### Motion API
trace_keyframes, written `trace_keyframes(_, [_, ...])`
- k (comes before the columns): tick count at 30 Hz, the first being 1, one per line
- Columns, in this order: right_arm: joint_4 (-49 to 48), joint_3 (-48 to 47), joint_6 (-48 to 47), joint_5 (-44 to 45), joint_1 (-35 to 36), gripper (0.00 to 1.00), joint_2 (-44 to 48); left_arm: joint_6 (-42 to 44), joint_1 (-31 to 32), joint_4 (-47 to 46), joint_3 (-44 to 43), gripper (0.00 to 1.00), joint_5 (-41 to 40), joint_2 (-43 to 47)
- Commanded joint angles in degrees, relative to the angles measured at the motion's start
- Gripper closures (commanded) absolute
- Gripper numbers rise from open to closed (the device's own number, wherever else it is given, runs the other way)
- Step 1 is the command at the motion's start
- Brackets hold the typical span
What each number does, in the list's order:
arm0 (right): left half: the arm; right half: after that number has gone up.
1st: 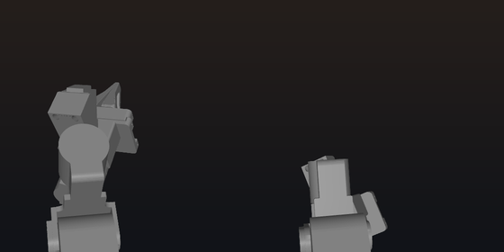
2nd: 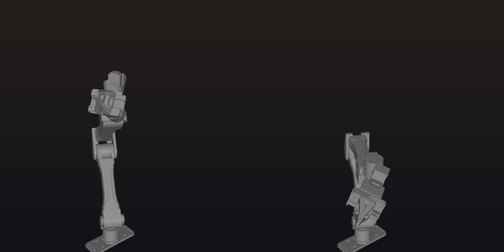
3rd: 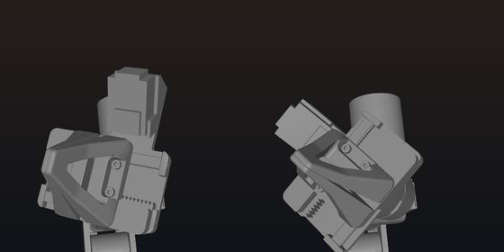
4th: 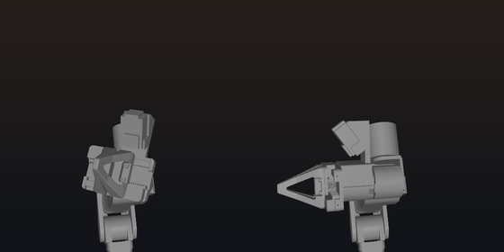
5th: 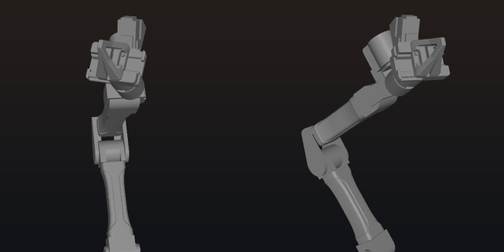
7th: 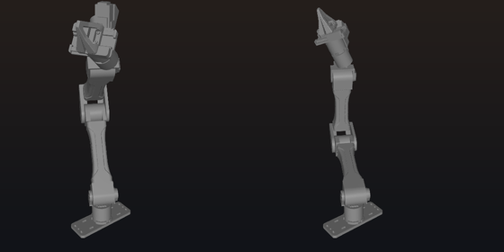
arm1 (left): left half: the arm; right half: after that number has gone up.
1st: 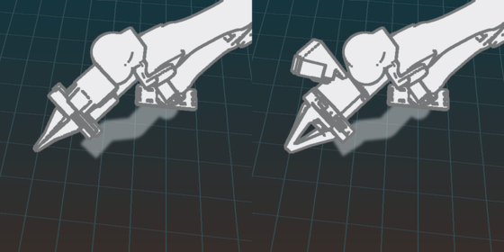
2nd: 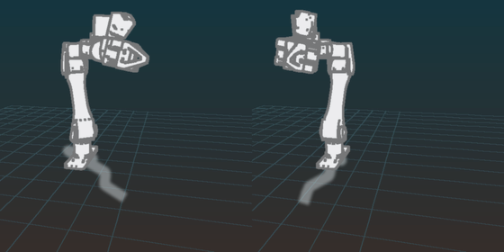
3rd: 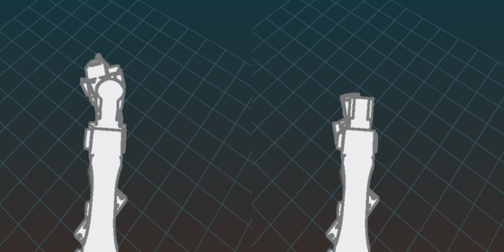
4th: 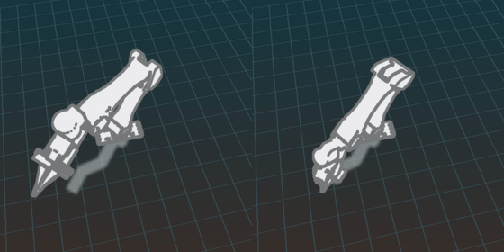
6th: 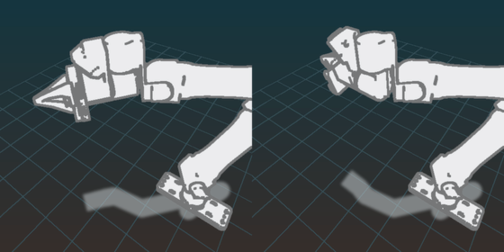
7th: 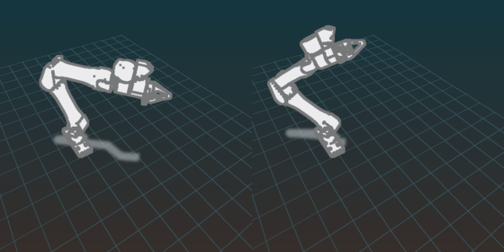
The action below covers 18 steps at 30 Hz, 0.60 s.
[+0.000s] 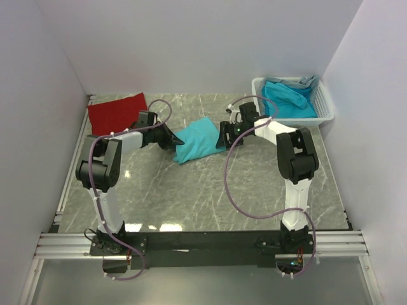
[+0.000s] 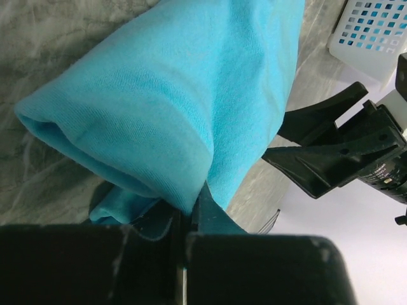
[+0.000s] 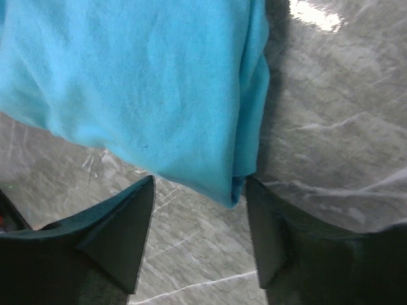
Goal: Fold and stack the t-shirts
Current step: Neatly place the folded tshirt to the corner
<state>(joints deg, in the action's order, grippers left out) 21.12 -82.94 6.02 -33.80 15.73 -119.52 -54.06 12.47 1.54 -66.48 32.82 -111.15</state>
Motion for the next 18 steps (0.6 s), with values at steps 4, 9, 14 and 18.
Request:
trace_keyframes(4, [2.16, -1.61, 2.41, -7.59, 0.18, 0.49, -3.7, 1.85, 0.1, -0.14, -2.16, 1.0, -0.12, 1.99])
trace_keyframes(9, [2.17, -2.05, 3.12, -10.14, -0.52, 0.85, -3.18, 3.52, -0.16, 2.32, -4.27, 1.0, -1.18, 1.56])
trace_keyframes(14, [2.95, -7.14, 4.26, -15.23, -2.28, 1.0, -0.1, 5.02, -1.39, 5.31, -11.55, 1.0, -2.93, -0.64])
trace_keyframes(18, [4.37, -17.93, 7.76, -19.19, -2.89, 1.0, -0.62, 5.81, -2.27, 9.17, -21.39, 1.0, -2.5, -4.32])
